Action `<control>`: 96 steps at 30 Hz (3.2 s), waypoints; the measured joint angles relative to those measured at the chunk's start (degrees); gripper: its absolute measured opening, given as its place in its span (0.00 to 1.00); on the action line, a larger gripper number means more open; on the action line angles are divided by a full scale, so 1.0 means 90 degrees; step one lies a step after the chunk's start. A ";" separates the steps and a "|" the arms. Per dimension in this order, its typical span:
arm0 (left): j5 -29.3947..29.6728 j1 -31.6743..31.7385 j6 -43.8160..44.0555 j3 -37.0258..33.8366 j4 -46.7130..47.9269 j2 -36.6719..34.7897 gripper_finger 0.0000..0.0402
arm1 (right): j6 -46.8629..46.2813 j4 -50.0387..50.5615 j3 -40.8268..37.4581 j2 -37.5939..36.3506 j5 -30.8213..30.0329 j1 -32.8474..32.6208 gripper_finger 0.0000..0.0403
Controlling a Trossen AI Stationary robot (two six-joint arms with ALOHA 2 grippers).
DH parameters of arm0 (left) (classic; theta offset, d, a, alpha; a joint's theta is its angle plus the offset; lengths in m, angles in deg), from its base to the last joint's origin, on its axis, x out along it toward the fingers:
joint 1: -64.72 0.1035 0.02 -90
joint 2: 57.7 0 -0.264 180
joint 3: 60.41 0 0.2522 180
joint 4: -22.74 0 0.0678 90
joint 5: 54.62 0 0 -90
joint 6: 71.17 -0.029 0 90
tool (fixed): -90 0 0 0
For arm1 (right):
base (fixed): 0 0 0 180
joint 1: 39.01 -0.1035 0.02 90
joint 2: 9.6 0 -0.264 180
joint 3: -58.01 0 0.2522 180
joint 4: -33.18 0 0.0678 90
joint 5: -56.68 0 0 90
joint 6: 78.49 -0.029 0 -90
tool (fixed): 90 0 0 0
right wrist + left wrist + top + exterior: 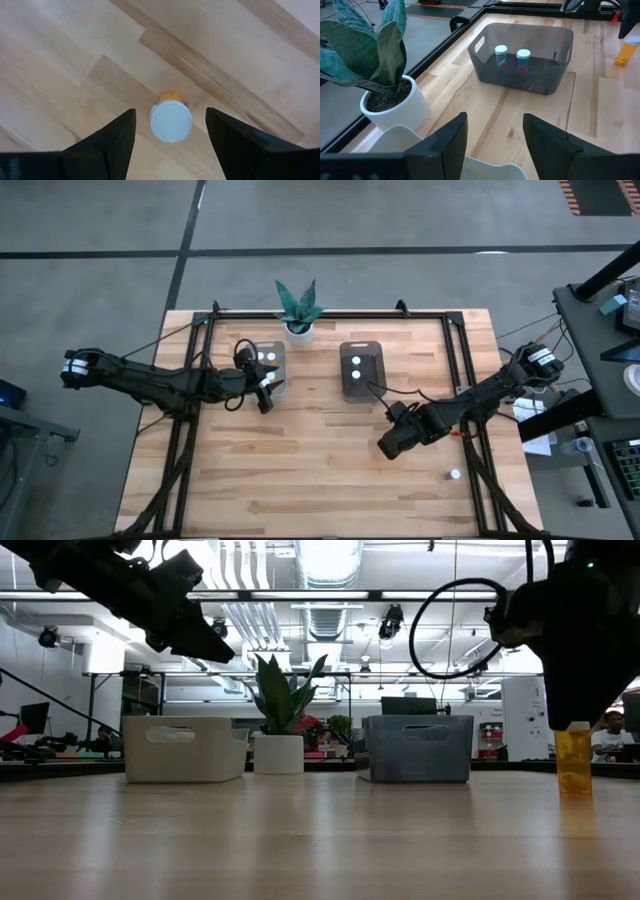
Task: Pick and place medicine bottles into bin by pill shape (circle, oval)
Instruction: Put the orange tablet bottle into the gray bin
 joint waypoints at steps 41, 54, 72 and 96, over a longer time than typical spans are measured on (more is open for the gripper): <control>-0.1289 -0.0487 0.0002 -0.0012 -0.1430 0.0846 0.44 | 0.1654 -0.1568 0.0383 -0.0078 -0.0989 0.0100 0.29; -0.2350 -0.0576 -0.0214 0.0376 -0.3949 0.2989 0.44 | 0.3643 -0.3389 0.0581 -0.0080 -0.1247 0.0614 0.29; -0.2531 -0.0563 -0.0357 0.2184 -0.3991 0.5056 0.44 | 0.3985 -0.3432 0.0578 -0.0080 -0.1212 0.0782 0.29; -0.2642 -0.0563 -0.0467 0.2376 -0.3994 0.5260 0.17 | 0.4170 -0.3605 0.0573 -0.0099 -0.1268 0.0780 0.37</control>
